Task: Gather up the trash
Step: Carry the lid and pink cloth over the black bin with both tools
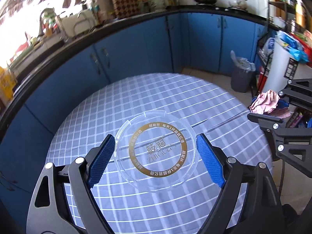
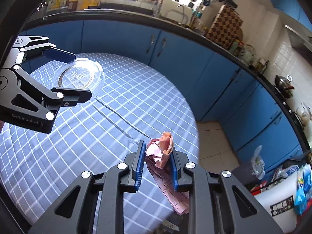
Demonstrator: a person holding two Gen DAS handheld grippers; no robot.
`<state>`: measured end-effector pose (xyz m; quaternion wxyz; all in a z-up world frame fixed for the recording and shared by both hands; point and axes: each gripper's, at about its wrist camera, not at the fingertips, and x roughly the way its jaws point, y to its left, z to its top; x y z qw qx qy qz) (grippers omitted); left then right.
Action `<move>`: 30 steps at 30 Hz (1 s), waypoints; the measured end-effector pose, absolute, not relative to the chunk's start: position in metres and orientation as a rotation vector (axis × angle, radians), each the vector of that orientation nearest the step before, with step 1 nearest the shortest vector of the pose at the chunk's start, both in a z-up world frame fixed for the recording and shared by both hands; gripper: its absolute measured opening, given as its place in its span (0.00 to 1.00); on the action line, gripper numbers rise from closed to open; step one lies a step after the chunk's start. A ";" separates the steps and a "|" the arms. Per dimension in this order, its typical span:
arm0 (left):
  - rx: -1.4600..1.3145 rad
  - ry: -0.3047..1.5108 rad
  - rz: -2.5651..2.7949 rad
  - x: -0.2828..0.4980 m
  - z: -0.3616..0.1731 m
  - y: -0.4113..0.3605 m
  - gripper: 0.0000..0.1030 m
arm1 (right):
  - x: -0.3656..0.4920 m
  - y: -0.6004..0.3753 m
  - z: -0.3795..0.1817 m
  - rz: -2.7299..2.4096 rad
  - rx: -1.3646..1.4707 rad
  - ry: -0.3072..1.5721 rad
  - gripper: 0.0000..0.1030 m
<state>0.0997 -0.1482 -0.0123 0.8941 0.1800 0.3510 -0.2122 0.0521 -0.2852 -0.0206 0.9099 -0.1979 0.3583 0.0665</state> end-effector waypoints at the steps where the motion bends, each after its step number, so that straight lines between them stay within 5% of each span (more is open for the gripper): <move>1: 0.384 0.716 -0.450 0.094 -0.009 -0.156 0.82 | 0.049 -0.289 -0.019 0.130 -0.406 0.736 0.22; 30: 0.497 0.583 -0.637 0.024 0.029 -0.295 0.82 | -0.035 -0.401 0.008 -0.073 -0.299 0.651 0.23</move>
